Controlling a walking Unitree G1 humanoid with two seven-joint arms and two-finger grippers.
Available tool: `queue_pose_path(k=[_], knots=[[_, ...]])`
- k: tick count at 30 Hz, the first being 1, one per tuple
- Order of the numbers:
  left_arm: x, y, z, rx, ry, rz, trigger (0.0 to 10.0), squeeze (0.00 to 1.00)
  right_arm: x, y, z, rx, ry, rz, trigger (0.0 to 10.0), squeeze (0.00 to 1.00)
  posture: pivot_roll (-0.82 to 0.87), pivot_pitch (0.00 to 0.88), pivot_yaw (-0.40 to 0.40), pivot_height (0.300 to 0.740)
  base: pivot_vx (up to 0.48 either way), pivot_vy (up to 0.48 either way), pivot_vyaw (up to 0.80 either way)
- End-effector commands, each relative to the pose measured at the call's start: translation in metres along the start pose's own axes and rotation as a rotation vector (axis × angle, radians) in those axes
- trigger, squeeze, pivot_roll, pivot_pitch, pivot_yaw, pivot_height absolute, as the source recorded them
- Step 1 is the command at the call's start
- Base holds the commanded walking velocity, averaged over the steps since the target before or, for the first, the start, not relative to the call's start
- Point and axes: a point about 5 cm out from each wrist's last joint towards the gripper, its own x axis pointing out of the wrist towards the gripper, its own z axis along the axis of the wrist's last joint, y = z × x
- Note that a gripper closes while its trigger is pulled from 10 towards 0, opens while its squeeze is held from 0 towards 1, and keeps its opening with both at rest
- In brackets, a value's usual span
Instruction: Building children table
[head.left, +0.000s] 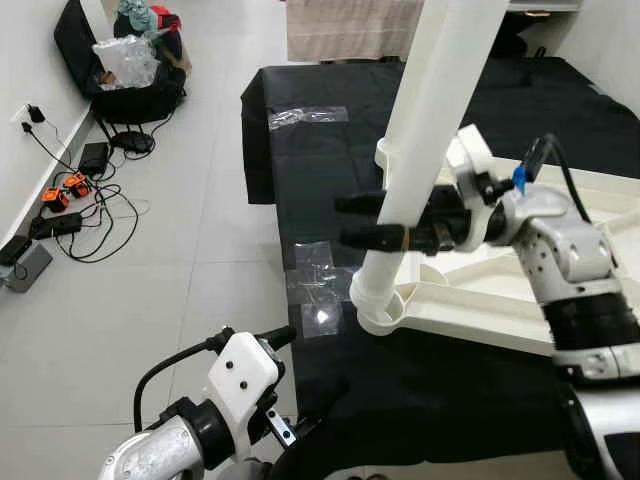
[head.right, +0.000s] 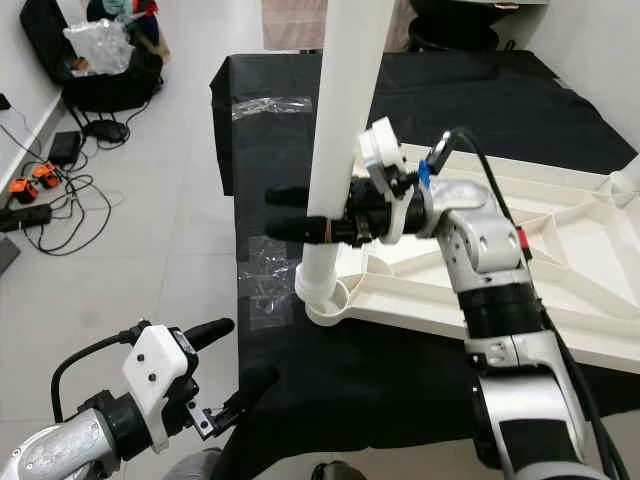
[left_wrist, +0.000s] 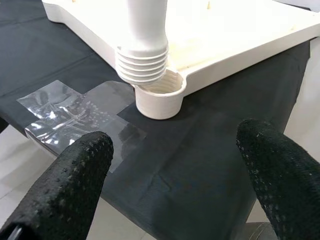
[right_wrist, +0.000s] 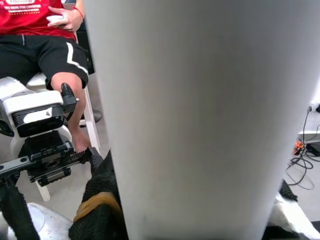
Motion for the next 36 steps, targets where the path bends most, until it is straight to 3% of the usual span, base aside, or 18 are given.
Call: queue_pose_path(k=[1, 10, 26, 36], knots=[[-0.001, -0.002, 0.001, -0.002, -0.001, -0.002, 10.0, 0.0, -0.007, 0.0, 0.007, -0.02, -0.01, -0.004, 10.0, 0.0, 0.08, 0.16, -0.065, 0.74, 0.0, 0.0, 0.0], [-0.002, -0.002, 0.0, -0.001, 0.004, -0.004, 10.0, 0.0, -0.012, 0.003, 0.008, -0.01, -0.017, 0.009, 10.0, 0.0, 0.09, 0.161, -0.06, 0.74, 0.0, 0.0, 0.0], [0.0, 0.002, 0.002, 0.013, -0.004, -0.004, 10.0, 0.0, -0.011, 0.008, -0.014, 0.037, 0.015, -0.003, 10.0, 0.0, 0.09, 0.167, -0.045, 0.74, 0.0, 0.0, 0.0], [0.0, 0.003, 0.003, 0.016, -0.008, -0.003, 10.0, 0.0, -0.02, 0.012, -0.023, 0.056, 0.05, -0.05, 10.0, 0.0, 0.09, 0.167, -0.046, 0.74, 0.0, 0.0, 0.0]])
